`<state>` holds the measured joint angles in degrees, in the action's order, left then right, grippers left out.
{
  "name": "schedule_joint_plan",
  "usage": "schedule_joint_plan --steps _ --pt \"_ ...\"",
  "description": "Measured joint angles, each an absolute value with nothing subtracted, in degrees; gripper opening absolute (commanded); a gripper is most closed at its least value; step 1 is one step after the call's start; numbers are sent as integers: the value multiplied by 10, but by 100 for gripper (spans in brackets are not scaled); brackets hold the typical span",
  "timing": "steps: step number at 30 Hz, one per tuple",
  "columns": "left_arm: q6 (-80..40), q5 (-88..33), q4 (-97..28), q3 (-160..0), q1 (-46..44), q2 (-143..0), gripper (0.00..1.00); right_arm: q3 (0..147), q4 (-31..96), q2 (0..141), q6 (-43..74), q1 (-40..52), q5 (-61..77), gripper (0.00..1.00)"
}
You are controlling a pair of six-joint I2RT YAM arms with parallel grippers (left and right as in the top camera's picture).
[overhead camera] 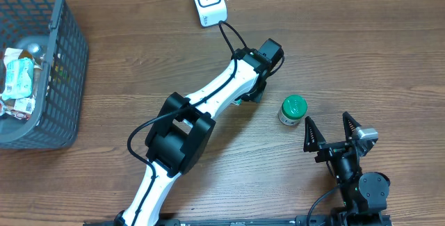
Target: Scan the item barcode
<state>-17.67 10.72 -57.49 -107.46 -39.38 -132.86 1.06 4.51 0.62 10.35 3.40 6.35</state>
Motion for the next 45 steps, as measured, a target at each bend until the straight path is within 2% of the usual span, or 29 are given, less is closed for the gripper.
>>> schedule_joint_plan --steps 8,19,27,31,35,40,45 --pt "-176 -24 -573 -1075 -349 -1296 4 11 45 6 103 34 63 100" --pt "-126 -342 -606 -1076 -242 -1200 4 11 45 6 103 34 63 100" --pt "-77 -463 -600 -1032 -233 -1200 5 11 45 6 103 34 64 100" --pt "-71 -521 -521 -955 -233 -1200 5 11 45 6 103 34 63 100" --pt "-102 -573 -383 -844 -233 -1200 4 11 45 6 103 34 63 100" --pt "-187 -624 -195 -717 -233 -1200 4 11 45 6 103 34 63 100" --pt "-279 -647 -89 -659 -236 -1200 5 11 45 6 103 34 63 100"
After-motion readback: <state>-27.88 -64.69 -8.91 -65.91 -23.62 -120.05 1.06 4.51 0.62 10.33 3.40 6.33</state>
